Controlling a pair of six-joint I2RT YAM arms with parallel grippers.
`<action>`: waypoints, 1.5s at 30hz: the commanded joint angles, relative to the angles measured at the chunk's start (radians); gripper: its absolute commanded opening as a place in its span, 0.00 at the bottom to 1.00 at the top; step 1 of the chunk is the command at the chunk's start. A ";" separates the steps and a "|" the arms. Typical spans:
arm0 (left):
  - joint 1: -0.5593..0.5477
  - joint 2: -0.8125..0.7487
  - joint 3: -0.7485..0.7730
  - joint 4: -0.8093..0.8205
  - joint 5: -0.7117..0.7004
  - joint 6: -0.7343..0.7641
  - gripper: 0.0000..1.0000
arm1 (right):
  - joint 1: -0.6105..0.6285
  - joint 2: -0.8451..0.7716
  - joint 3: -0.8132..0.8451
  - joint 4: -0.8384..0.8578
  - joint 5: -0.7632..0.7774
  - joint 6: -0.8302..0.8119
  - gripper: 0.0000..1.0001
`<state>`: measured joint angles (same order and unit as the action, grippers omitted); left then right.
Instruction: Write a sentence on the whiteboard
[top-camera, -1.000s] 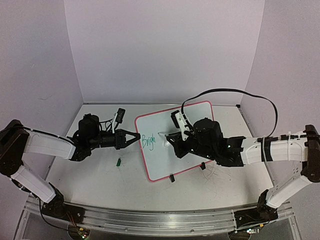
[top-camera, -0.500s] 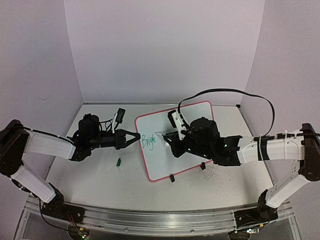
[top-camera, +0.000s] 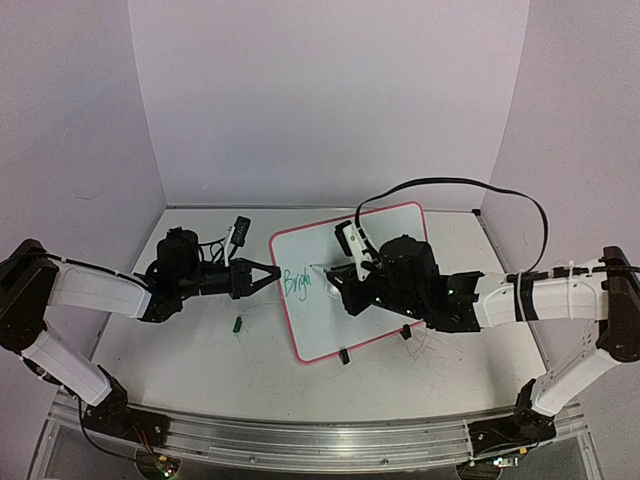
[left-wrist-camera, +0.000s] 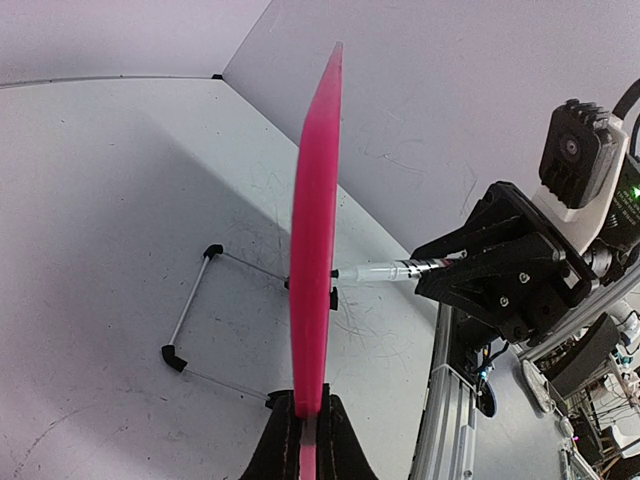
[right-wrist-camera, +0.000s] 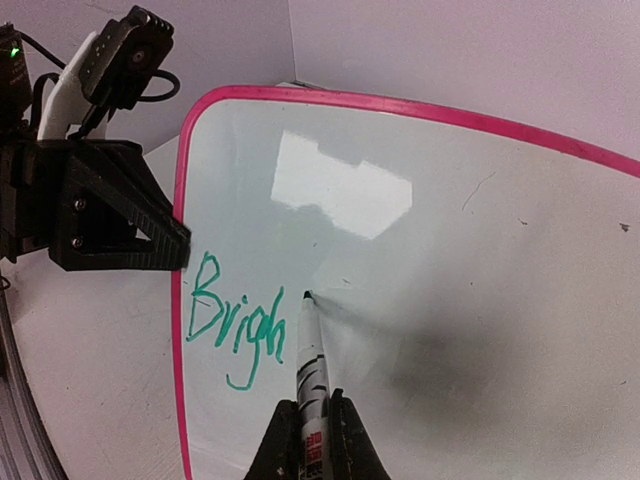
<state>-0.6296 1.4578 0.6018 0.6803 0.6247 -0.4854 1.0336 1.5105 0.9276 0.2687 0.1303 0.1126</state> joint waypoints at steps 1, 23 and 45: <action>-0.001 -0.029 0.026 0.009 0.003 0.022 0.00 | -0.001 0.000 0.006 -0.016 0.010 0.022 0.00; -0.001 -0.021 0.039 0.004 0.007 0.025 0.00 | 0.012 -0.028 -0.056 -0.041 -0.015 0.062 0.00; -0.001 -0.025 0.036 -0.001 0.005 0.025 0.00 | 0.012 -0.115 -0.076 -0.015 -0.013 0.051 0.00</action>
<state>-0.6296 1.4578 0.6018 0.6781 0.6254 -0.4786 1.0458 1.4579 0.8565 0.2159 0.1120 0.1658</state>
